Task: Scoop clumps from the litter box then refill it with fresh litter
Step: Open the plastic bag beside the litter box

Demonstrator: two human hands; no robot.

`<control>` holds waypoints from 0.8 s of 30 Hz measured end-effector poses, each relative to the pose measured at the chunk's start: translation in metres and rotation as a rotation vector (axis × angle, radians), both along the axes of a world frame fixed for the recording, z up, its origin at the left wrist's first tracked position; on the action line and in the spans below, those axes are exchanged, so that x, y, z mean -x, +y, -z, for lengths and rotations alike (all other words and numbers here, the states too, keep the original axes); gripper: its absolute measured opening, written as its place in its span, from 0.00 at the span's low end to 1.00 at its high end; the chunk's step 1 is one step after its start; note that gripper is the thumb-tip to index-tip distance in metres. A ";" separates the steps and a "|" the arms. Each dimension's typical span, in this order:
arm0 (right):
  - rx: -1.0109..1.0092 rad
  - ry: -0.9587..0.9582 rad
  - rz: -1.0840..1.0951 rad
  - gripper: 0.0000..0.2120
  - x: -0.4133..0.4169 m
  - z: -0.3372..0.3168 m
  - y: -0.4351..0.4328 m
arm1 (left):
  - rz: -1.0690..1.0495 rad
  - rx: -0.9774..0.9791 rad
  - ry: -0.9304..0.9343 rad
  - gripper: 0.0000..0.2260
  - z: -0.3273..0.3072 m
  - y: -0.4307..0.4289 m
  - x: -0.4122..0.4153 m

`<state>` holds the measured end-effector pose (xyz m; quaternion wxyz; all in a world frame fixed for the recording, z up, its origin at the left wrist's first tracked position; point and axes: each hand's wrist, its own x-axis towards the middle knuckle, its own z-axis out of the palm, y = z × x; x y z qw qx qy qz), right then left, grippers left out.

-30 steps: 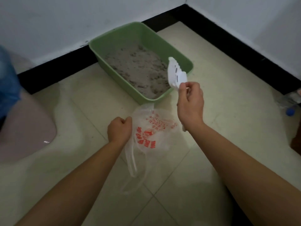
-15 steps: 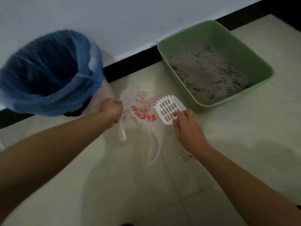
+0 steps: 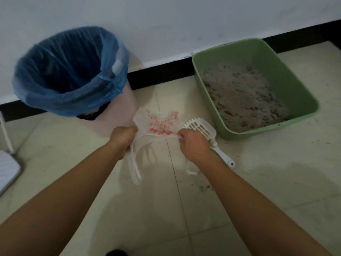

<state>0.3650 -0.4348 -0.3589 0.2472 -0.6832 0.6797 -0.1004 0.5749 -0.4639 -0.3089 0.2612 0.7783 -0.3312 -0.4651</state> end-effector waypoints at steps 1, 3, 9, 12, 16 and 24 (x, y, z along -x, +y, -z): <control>0.020 -0.101 0.113 0.11 0.004 -0.007 -0.005 | 0.093 0.033 -0.127 0.09 -0.004 -0.003 0.000; -0.020 -0.334 0.199 0.10 0.017 -0.027 -0.016 | 0.365 0.128 -0.515 0.12 -0.010 -0.011 0.001; -0.333 -0.706 0.009 0.13 0.071 -0.080 -0.018 | 0.656 0.276 -0.932 0.11 -0.011 -0.022 0.023; -0.449 -0.758 -0.026 0.18 0.093 -0.083 -0.007 | 0.560 0.254 -0.762 0.12 -0.010 -0.028 0.025; -0.409 -0.655 0.118 0.12 0.095 -0.064 0.004 | 0.307 0.422 -0.429 0.18 -0.022 -0.029 0.033; -0.346 -0.884 0.527 0.16 0.067 -0.039 0.009 | 0.733 0.268 -0.439 0.16 -0.049 -0.008 0.075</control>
